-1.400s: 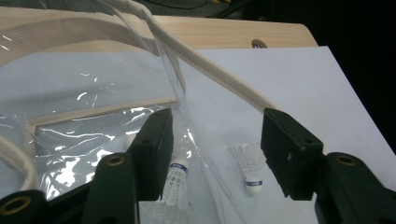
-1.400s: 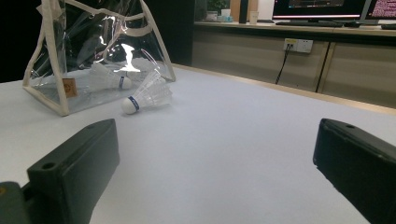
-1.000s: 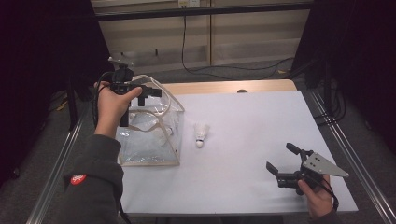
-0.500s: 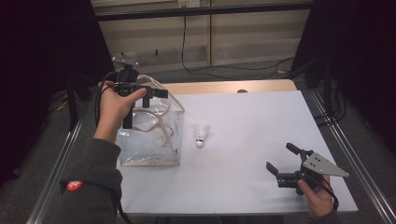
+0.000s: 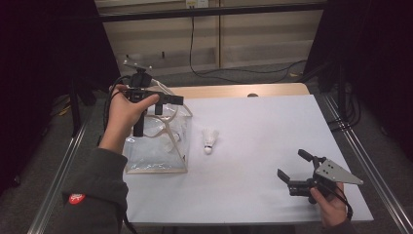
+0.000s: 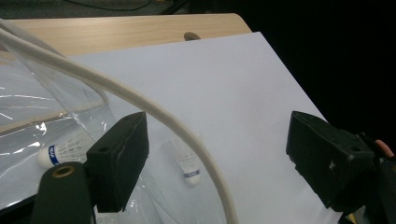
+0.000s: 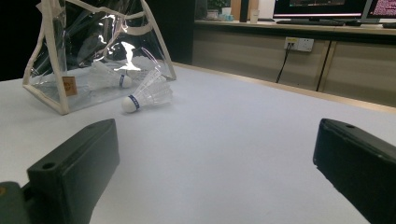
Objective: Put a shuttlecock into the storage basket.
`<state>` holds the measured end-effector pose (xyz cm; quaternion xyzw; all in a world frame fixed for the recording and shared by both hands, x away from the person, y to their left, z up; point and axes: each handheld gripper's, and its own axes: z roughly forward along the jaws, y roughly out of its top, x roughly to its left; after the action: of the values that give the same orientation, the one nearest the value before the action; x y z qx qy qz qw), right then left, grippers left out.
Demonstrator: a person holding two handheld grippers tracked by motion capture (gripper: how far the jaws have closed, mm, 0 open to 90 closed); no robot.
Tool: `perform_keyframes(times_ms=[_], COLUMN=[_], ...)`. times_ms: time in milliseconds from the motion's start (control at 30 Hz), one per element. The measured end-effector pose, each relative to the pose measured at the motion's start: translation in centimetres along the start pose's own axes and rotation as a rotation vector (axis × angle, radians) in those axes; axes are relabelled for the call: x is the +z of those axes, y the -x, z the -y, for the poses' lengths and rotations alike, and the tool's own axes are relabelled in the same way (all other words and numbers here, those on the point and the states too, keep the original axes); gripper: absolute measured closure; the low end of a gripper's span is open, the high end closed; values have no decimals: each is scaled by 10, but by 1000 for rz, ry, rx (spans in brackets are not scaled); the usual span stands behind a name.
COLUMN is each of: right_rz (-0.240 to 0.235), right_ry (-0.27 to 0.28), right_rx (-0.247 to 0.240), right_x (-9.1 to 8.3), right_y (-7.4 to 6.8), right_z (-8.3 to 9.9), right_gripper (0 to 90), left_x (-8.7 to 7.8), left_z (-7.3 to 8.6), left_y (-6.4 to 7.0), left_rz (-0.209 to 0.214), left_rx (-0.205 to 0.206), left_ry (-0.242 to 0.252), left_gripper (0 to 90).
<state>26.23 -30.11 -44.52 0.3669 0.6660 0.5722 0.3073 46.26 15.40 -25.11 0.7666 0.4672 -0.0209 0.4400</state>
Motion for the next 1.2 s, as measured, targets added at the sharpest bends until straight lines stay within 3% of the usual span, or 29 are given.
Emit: perform_keyframes(times_ms=[1000,1200], right_rz=[-1,0], right_ry=[5,4], right_rx=[1,-5], right_x=[0,0], right_y=[-1,0], right_z=[-2,-1], right_gripper=[3,3], left_x=[10,12], left_z=[3,2], left_y=[23,30], left_rz=[51,83], left_rx=[41,51], left_ry=[-15,-16], left_gripper=[195,195])
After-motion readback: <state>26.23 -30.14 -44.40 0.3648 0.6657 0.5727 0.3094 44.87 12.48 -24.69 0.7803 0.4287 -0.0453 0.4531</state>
